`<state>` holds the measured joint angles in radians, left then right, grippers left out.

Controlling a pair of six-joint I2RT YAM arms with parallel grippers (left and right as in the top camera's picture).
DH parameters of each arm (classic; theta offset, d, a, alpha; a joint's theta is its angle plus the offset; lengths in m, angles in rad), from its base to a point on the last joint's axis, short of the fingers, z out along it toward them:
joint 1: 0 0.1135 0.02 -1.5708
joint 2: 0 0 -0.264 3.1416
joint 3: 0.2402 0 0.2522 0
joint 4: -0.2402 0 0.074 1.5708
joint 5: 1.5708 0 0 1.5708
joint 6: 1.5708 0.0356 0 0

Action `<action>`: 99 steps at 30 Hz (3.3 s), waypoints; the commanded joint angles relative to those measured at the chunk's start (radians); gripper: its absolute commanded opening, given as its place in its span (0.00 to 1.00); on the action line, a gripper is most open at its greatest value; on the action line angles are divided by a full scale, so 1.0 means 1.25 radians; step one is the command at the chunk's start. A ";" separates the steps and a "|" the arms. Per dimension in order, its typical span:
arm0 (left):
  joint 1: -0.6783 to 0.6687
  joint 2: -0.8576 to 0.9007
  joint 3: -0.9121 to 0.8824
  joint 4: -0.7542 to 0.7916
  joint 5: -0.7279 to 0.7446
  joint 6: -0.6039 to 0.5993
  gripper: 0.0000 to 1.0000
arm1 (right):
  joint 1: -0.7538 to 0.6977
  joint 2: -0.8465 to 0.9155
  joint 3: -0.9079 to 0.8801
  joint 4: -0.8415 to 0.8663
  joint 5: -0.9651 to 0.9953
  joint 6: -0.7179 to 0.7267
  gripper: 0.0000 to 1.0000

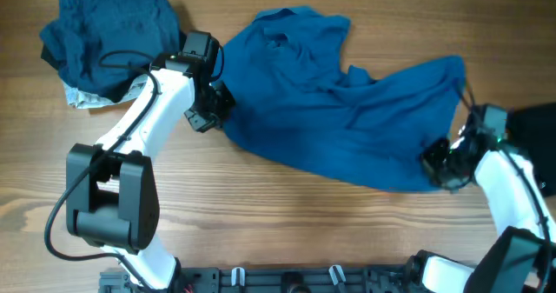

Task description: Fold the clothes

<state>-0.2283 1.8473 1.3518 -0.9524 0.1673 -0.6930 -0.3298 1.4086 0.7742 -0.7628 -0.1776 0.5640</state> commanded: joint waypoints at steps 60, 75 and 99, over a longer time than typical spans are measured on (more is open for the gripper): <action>-0.196 0.031 0.100 0.074 -0.198 -0.122 0.04 | -0.104 0.111 0.039 0.011 -0.006 -0.042 0.71; -0.196 0.030 0.100 0.061 -0.195 -0.122 0.05 | -0.104 0.230 0.068 0.163 -0.077 0.047 0.09; -0.196 0.031 0.100 0.031 -0.195 -0.122 0.08 | -0.153 0.232 0.204 0.270 -0.033 0.028 1.00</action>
<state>-0.4759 1.8816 1.4628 -0.9092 -0.0559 -0.8295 -0.4763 1.7370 0.9874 -0.3977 -0.1326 0.6186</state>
